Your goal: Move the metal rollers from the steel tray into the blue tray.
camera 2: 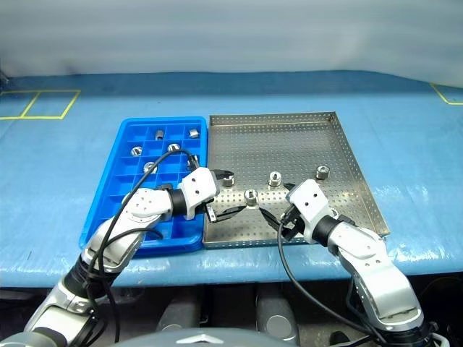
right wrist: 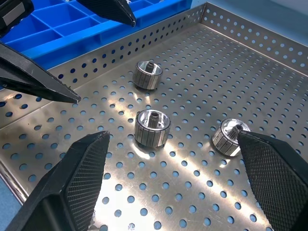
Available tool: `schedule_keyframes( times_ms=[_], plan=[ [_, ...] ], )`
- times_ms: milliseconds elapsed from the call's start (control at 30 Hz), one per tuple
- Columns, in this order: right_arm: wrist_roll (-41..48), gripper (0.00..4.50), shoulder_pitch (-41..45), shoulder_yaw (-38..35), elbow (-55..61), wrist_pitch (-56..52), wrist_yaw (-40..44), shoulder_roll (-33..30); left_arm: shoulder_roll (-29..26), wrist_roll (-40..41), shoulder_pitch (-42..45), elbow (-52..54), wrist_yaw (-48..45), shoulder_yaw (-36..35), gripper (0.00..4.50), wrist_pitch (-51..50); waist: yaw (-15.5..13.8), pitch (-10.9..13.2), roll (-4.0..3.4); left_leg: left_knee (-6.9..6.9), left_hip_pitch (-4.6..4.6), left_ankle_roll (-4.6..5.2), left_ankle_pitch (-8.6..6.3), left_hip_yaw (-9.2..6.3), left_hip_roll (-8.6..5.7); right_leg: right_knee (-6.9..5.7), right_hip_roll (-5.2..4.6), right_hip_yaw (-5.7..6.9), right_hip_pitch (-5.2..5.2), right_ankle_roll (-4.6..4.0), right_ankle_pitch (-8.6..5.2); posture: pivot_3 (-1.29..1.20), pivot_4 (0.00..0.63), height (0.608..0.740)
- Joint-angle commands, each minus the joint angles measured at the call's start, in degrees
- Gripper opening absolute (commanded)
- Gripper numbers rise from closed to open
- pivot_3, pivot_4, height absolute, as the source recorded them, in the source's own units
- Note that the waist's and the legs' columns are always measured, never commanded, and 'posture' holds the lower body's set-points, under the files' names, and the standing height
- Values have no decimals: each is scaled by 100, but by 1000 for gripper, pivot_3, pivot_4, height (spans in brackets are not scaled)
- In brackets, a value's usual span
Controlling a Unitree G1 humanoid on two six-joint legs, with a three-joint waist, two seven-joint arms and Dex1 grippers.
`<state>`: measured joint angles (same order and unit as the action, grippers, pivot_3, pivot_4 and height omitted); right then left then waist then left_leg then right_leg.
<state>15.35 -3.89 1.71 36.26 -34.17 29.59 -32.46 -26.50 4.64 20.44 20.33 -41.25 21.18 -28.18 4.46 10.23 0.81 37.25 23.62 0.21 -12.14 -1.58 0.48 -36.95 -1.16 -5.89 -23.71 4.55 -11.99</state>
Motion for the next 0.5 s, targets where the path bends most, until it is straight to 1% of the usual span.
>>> schedule_keyframes(
  times_ms=[33, 500],
  plan=[
    [-19, 4461, 23, -107, 78, 128, -41, 24, 20, -42, 84, 93, 12, -55, 4500, 98, 1, 0, 0, 0, 0, 0, 0, 0, 0, 0, 0, 0, 0, 0, 0, -65, 150, 740],
    [-32, 4461, 80, -115, 65, 114, 1, 41, -5, -44, 71, 104, 20, -81, 4500, 82, 5, 0, 0, 0, -2, 0, 0, 0, 0, -1, 0, 0, 1, 0, 0, -60, 150, 740]
  ],
)
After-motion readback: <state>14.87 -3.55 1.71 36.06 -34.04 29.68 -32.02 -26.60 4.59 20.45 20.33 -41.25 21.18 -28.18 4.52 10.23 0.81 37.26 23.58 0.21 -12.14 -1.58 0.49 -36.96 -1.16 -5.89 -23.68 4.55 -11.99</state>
